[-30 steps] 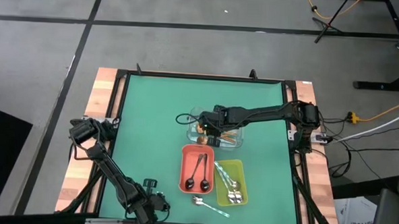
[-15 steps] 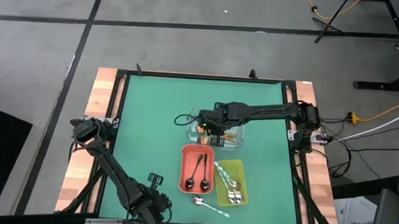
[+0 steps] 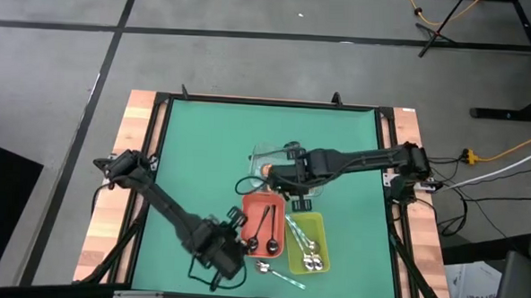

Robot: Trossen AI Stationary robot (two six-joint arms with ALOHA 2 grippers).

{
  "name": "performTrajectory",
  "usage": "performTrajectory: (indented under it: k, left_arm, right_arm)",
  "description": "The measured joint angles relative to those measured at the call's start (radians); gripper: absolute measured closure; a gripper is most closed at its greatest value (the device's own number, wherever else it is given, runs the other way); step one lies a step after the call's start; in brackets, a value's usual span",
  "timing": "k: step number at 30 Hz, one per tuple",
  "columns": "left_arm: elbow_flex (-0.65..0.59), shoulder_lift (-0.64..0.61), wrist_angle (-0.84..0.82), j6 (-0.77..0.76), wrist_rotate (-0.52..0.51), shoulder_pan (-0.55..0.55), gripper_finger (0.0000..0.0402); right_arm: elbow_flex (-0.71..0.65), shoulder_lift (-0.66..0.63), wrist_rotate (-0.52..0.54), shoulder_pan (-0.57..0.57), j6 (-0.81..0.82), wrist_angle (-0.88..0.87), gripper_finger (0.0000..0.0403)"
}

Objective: Sort silverware by color (type)
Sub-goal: Put the black spoon into the orange bin

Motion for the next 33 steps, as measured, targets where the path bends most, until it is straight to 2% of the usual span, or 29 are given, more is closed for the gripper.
performTrajectory:
  k: [5, 14, 21, 29, 33]
  left_arm:
    - [0.0, 0.0, 0.05, 0.205, -0.022, 0.086, 0.0397]
    - [0.0, 0.0, 0.235, 0.508, -0.014, 0.205, 0.0397]
    - [0.0, 0.0, 0.34, 0.732, 0.092, 0.252, 0.0397]
    - [0.0, 0.016, 0.374, 0.856, 0.209, 0.271, 0.0396]
    - [-0.011, 0.034, 0.394, 0.863, 0.22, 0.274, 0.0396]
  right_arm:
    - [0.0, -0.059, 0.0, 0.048, 0.044, -0.023, 0.0303]
    - [0.0, -0.195, 0.002, 0.132, 0.135, -0.069, 0.0303]
    - [-0.001, -0.267, 0.084, 0.231, 0.198, -0.092, 0.0303]
    - [-0.002, -0.29, 0.23, 0.35, 0.305, -0.113, 0.0303]
    - [-0.021, -0.292, 0.261, 0.398, 0.348, -0.105, 0.0303]
